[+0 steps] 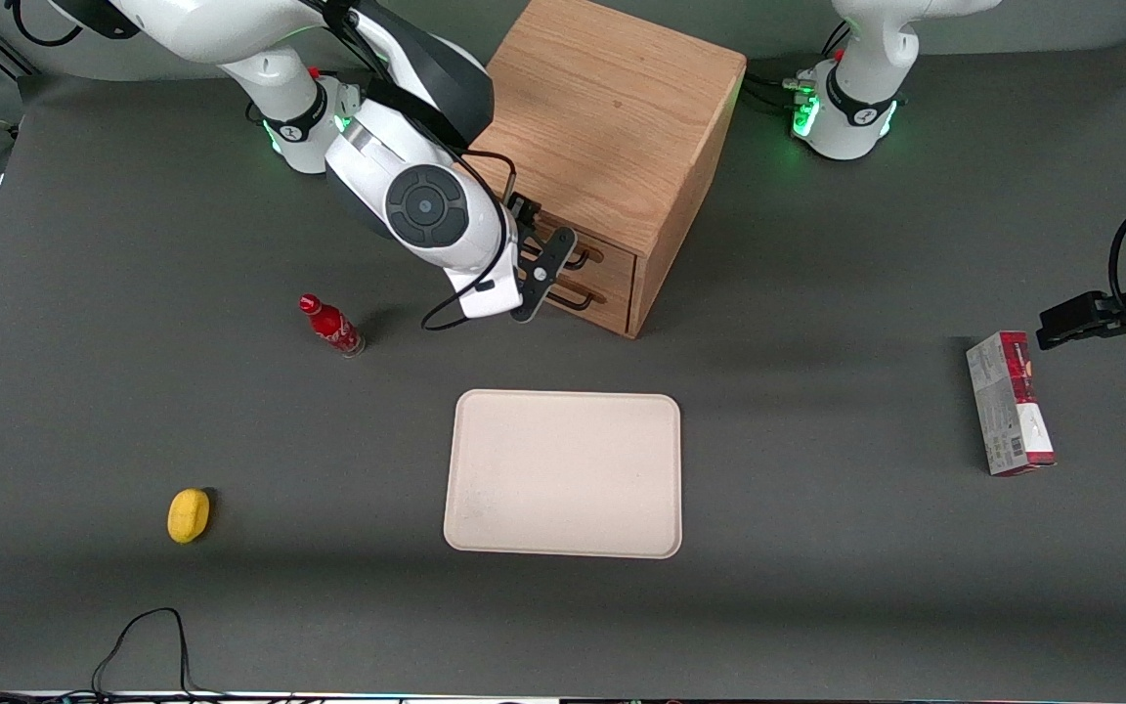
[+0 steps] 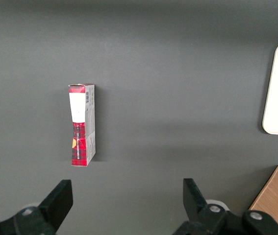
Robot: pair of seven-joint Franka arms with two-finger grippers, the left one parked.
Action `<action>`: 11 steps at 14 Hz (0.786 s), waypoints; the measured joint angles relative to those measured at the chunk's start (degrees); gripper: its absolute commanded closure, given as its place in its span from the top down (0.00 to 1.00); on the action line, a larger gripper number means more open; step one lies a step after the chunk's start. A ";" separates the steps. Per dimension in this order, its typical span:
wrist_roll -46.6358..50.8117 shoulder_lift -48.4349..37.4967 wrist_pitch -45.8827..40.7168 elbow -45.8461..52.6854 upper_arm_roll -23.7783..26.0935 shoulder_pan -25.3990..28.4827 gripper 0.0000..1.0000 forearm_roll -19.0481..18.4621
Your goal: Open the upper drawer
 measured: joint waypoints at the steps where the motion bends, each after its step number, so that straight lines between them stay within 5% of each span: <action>1: 0.00 0.25 0.28 -0.03 0.00 0.01 1.00 -0.14; 11: -0.18 2.56 2.93 -0.11 0.12 -0.07 1.00 -6.12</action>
